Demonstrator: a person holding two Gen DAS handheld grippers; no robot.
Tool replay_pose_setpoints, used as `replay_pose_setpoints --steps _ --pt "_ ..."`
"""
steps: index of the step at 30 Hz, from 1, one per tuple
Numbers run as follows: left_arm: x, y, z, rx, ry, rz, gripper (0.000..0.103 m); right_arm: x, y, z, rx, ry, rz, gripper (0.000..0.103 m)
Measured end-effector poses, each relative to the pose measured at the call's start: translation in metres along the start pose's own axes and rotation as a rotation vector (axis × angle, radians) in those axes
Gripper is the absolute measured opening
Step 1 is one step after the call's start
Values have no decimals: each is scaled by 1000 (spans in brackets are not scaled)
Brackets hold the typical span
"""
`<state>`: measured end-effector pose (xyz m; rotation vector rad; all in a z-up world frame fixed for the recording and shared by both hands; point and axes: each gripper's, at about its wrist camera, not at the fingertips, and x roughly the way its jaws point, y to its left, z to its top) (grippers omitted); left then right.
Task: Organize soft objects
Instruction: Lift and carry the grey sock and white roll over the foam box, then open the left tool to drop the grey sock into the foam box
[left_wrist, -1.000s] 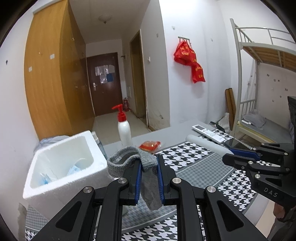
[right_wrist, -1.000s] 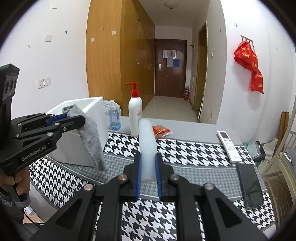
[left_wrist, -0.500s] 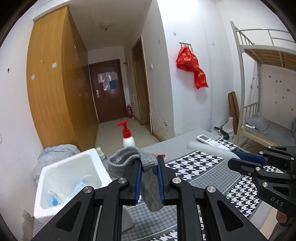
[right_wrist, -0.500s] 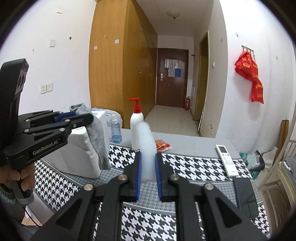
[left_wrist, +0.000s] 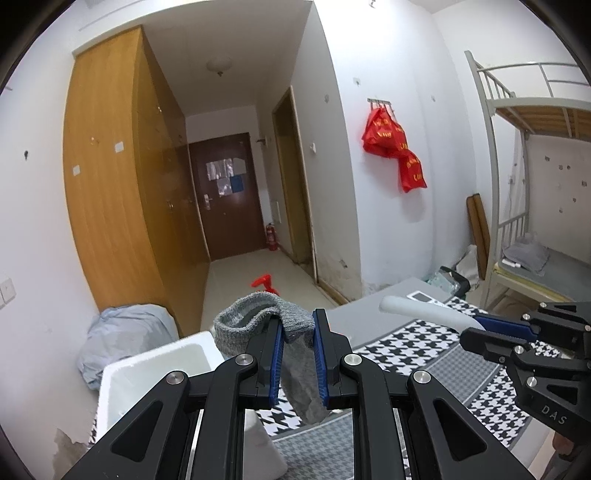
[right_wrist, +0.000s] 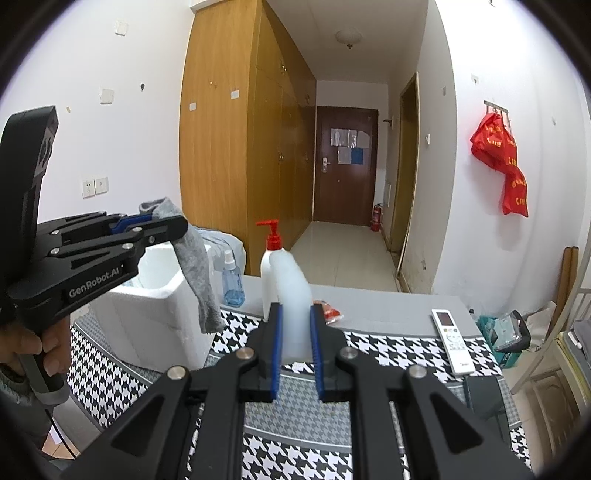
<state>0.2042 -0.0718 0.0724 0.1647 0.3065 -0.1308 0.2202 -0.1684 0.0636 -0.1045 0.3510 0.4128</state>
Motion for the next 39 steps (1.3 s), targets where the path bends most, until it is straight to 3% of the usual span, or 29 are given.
replay_pose_setpoints --steps 12,17,25,39 --pt "-5 27 14 -24 -15 63 17 4 12 9 -21 -15 29 17" --pt "-13 52 19 -37 -30 135 17 10 23 15 -30 -17 49 17" --pt "-10 90 17 -71 8 228 17 19 41 21 -53 -16 94 17" --pt "14 125 -11 -142 126 257 17 34 69 24 -92 6 148 17"
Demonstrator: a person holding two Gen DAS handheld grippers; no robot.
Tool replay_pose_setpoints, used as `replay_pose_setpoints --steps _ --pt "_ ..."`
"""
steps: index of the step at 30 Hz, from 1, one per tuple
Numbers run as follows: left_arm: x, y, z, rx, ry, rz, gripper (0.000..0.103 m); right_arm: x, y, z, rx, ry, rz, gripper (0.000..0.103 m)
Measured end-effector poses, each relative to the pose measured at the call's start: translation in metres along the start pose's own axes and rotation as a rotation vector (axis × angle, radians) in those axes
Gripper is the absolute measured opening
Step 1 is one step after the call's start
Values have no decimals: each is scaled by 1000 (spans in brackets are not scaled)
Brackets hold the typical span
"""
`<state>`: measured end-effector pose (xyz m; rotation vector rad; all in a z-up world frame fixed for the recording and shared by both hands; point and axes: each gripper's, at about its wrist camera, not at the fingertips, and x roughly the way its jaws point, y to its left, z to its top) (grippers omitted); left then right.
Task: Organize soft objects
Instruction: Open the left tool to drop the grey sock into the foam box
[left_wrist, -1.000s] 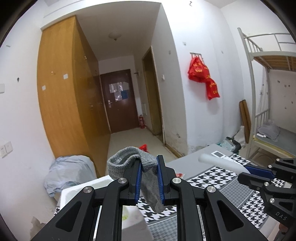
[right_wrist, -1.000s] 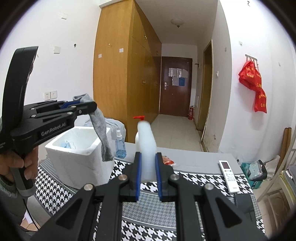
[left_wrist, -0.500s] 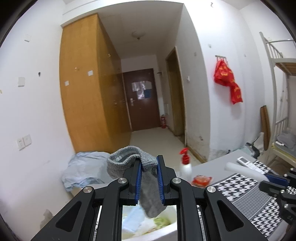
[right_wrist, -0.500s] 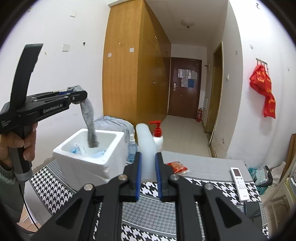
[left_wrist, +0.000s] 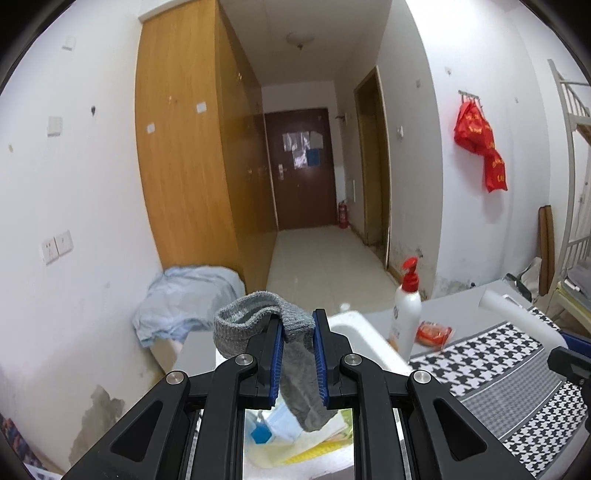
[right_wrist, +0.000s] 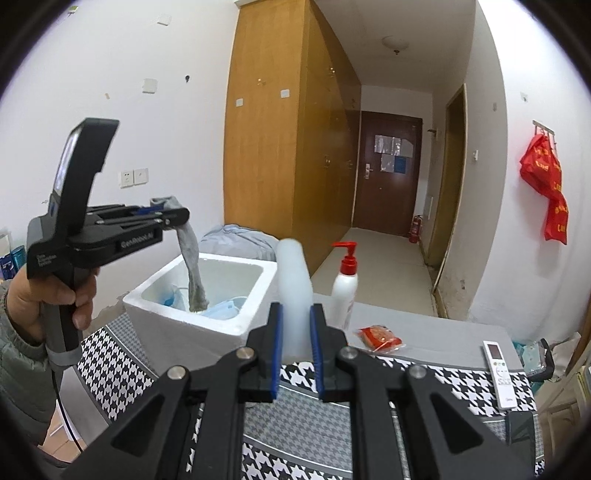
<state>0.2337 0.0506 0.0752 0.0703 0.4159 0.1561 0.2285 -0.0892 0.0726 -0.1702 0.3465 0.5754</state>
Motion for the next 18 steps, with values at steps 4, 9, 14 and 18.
replay_pose_setpoints --steps 4,9,14,18 --pt "11 3 -8 5 47 -7 18 4 3 1 -5 7 9 17" --pt "22 5 -16 5 122 -39 50 9 5 2 -8 17 12 17" --pt "19 7 -24 18 112 -22 98 13 7 5 -10 22 15 18" --pt "18 9 -25 32 124 -42 102 17 9 6 -22 28 24 18"
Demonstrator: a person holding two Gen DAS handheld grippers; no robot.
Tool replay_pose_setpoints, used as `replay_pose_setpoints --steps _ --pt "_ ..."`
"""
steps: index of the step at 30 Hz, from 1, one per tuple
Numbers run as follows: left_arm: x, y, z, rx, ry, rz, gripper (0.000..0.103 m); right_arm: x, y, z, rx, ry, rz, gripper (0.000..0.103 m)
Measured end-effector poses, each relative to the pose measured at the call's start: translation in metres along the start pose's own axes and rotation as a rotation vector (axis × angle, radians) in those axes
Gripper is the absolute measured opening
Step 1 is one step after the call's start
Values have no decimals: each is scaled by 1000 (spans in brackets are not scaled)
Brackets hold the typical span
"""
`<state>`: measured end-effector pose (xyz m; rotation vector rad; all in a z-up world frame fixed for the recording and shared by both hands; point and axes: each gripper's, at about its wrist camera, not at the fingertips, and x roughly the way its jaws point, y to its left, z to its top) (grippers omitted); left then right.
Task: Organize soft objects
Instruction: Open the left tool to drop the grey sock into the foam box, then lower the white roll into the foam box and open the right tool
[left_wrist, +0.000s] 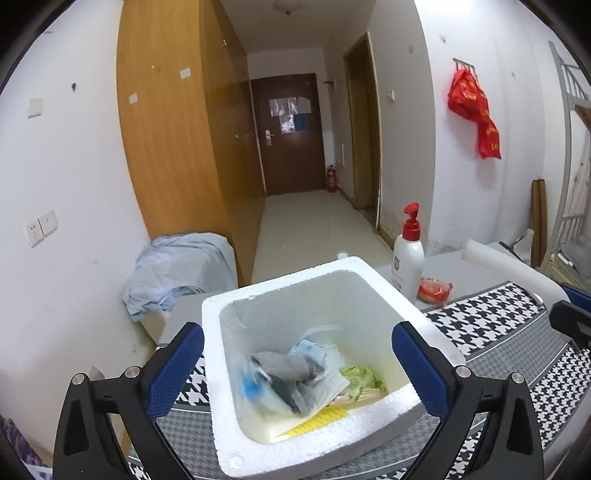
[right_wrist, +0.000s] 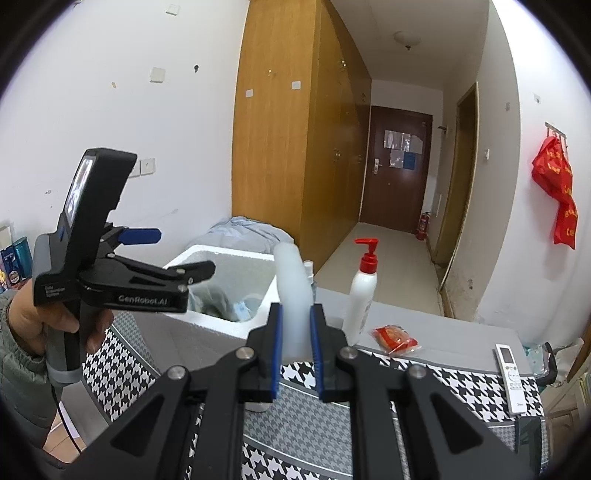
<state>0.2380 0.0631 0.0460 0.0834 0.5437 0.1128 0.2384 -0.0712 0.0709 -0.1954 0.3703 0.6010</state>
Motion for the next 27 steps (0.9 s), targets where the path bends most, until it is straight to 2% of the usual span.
replay_pose_setpoints --steps 6,11,16,20,27 --pt "-10 16 -2 -38 -35 -3 102 5 4 2 -12 8 11 18" --pt "-21 22 -5 -43 -78 48 102 13 8 4 -22 14 34 18" --pt "-35 31 -9 -60 -103 64 102 20 10 8 -19 16 59 18" --pt "-47 36 -12 -69 -129 87 102 26 18 12 -28 19 111 18" --pt "-63 40 -17 -85 -155 93 102 37 34 19 -43 20 137 18"
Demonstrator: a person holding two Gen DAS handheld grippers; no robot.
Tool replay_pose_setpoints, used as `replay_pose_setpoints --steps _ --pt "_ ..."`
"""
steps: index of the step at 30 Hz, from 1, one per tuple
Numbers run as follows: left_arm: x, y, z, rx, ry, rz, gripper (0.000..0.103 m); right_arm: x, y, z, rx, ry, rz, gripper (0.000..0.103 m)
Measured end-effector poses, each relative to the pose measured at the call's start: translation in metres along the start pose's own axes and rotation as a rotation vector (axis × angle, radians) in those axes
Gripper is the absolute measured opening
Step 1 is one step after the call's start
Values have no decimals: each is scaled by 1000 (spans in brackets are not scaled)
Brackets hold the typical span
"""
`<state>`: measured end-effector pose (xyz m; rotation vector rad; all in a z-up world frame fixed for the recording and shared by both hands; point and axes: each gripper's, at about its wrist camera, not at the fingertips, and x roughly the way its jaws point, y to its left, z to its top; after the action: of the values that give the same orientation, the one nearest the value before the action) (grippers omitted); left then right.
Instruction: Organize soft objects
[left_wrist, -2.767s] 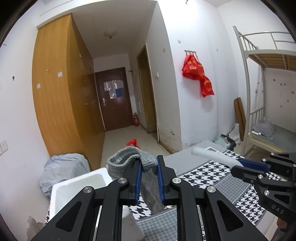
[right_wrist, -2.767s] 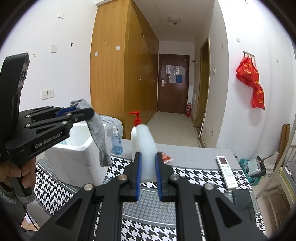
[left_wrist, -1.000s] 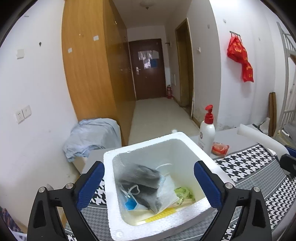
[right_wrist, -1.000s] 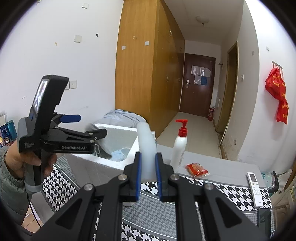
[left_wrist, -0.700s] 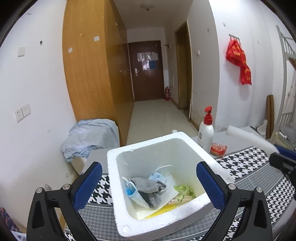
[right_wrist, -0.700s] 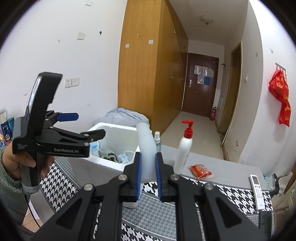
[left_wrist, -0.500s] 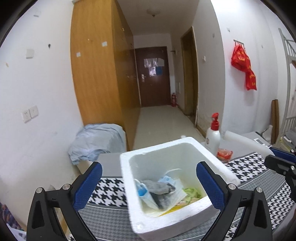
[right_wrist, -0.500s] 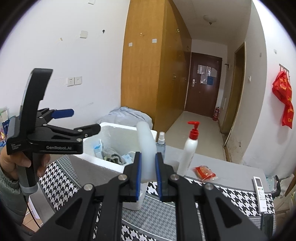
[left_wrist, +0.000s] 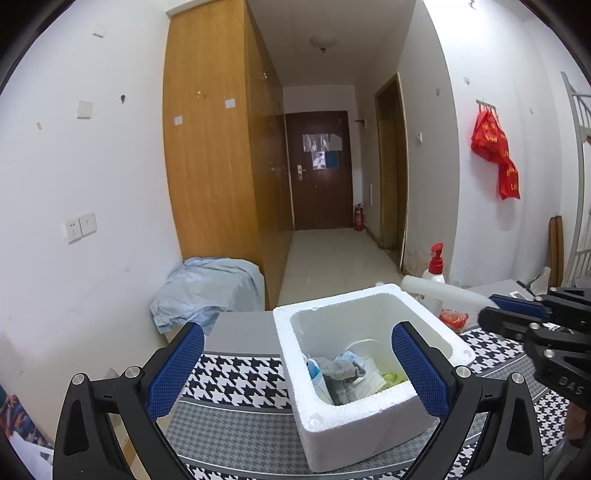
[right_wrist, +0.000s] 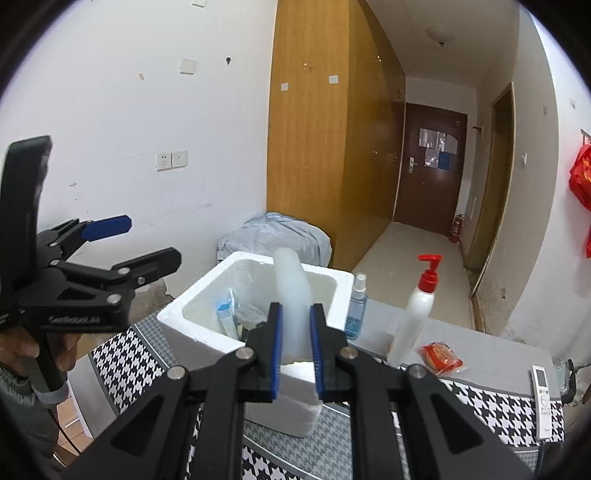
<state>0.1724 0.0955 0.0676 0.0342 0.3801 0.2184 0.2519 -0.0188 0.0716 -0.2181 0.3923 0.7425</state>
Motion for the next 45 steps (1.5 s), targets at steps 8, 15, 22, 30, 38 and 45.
replay_pose_setpoints --steps 8,15,22,30,38,45 --pt "-13 6 -10 9 -10 38 102 14 7 7 5 19 41 18" --pt "-16 17 -13 -9 -16 52 102 29 11 9 12 44 72 18" --pt "-17 24 -17 -30 -11 57 102 47 20 8 -2 78 79 18" --pt "-22 36 -22 -52 -17 66 102 52 16 5 27 73 81 68" --pt "-23 37 -22 -61 -17 60 102 36 18 5 33 43 78 75" --pt "-31 30 -21 -51 -29 45 102 22 12 3 50 10 64 84"
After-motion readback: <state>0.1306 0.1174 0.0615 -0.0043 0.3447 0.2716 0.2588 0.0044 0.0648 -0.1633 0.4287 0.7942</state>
